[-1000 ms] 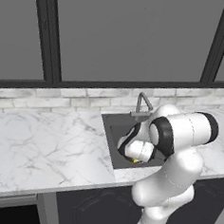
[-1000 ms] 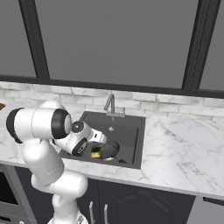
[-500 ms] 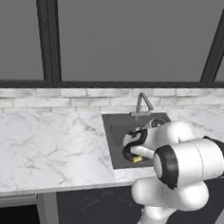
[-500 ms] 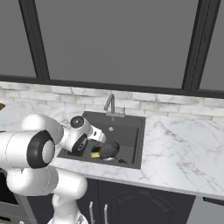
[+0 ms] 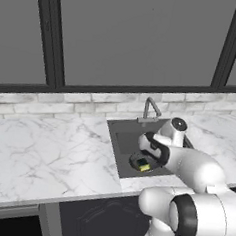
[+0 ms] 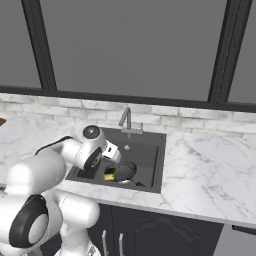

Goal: Pick the pan and sponge and place them into the sink. Then turn on the water.

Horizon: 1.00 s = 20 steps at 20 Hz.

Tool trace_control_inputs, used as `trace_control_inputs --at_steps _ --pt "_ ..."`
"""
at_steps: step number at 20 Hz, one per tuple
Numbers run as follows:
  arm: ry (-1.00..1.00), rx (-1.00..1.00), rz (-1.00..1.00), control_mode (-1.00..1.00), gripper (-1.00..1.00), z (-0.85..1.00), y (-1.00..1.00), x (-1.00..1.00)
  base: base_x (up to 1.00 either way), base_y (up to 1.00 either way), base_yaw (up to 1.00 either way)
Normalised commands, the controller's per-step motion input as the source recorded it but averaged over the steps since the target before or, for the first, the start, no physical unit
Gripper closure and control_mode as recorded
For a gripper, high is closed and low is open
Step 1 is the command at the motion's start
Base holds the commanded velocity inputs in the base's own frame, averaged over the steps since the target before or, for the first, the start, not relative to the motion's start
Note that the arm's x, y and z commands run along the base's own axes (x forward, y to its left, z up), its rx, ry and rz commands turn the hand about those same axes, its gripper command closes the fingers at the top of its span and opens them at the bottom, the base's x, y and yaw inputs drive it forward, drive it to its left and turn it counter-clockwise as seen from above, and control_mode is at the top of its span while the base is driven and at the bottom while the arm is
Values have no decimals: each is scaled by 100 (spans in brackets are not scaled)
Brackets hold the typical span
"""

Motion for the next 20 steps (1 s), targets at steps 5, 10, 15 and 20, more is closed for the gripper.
trace_control_inputs --at_steps 5,10,15,20 --pt "0 5 0 -100 -100 8 7 -59 0 0 0" --pt "-4 3 0 -100 -100 -1 5 -62 0 0 0" --pt "-10 0 0 -100 -100 -2 -2 -61 0 0 0" --pt "-11 0 2 -100 -100 13 -22 -30 0 0 0"
